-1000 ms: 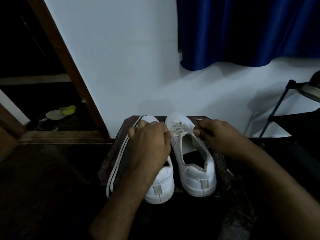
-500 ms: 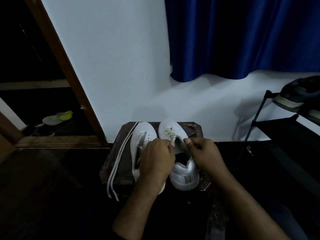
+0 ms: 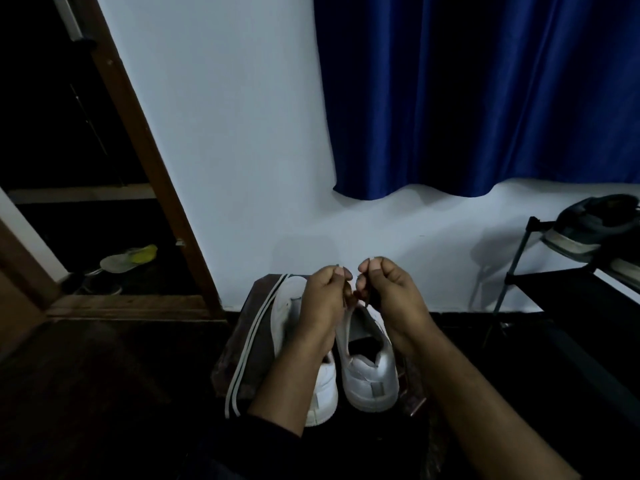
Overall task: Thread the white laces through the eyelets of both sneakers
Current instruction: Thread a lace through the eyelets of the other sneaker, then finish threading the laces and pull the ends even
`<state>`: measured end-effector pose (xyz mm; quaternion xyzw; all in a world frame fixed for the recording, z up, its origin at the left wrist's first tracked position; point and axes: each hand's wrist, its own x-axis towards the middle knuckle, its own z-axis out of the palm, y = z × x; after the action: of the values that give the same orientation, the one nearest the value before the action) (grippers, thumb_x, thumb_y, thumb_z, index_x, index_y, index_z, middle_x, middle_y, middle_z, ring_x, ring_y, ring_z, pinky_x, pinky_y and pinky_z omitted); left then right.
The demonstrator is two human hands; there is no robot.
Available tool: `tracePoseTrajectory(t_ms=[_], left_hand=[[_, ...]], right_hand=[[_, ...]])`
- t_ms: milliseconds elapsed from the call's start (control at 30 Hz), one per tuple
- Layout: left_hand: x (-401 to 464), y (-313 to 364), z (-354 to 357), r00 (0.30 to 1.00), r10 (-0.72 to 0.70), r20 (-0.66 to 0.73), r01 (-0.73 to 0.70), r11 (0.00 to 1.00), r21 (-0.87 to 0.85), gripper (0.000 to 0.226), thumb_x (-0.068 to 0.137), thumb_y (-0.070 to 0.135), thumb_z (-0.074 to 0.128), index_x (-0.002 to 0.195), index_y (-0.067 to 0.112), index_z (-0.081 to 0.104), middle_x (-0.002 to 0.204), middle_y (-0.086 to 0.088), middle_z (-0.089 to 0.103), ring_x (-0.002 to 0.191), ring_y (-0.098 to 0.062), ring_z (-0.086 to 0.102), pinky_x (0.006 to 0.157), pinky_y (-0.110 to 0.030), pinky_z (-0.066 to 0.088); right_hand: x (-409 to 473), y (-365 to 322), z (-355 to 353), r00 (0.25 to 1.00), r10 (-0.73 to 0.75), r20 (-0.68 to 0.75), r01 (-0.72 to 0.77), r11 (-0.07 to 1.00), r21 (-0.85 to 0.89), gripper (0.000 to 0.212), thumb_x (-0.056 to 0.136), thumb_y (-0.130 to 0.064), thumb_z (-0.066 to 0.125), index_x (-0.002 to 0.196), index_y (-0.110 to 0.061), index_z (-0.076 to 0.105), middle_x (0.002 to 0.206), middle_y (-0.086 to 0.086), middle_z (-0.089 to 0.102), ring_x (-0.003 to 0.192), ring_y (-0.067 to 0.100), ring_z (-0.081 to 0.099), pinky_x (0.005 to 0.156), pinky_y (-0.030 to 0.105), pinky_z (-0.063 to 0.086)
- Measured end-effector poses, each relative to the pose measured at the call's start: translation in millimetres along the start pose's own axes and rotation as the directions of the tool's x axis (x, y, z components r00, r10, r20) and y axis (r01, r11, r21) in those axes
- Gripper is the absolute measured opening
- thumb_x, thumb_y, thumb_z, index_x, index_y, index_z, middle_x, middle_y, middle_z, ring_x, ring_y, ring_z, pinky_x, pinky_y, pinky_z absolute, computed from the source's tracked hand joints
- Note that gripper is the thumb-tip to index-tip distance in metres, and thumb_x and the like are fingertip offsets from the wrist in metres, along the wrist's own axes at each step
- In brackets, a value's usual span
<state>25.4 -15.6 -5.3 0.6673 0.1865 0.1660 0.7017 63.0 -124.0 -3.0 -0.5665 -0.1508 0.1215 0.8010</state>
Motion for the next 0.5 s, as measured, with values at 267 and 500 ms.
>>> tracePoseTrajectory(t_ms=[267, 500], left_hand=[[-2.0, 28.4, -10.6, 0.987, 0.152, 0.057, -0.148, 0.987, -0.06, 0.03, 0.11, 0.024, 0.045, 0.087, 0.012, 0.062, 0.061, 0.003, 0.044, 0.057, -0.011, 0.042, 0.059, -0.025, 0.041], [-15.2, 30.0, -9.2, 0.988, 0.111, 0.108, -0.103, 0.992, -0.069, 0.03, 0.11, 0.025, 0.045, 0.088, 0.014, 0.062, 0.059, 0.004, 0.041, 0.052, -0.008, 0.04, 0.06, -0.027, 0.046]], right_hand=[[15.2, -35.4, 6.2, 0.995, -0.082, 0.053, 0.09, 0.978, -0.19, 0.027, 0.108, -0.029, 0.043, 0.093, -0.015, 0.062, 0.064, -0.001, 0.045, 0.054, 0.008, 0.037, 0.056, 0.029, 0.036], [11.6, -28.4, 3.1, 0.987, -0.15, 0.049, 0.157, 0.918, -0.363, 0.026, 0.107, -0.023, 0.044, 0.095, -0.007, 0.061, 0.062, -0.003, 0.044, 0.049, 0.004, 0.036, 0.046, 0.022, 0.031]])
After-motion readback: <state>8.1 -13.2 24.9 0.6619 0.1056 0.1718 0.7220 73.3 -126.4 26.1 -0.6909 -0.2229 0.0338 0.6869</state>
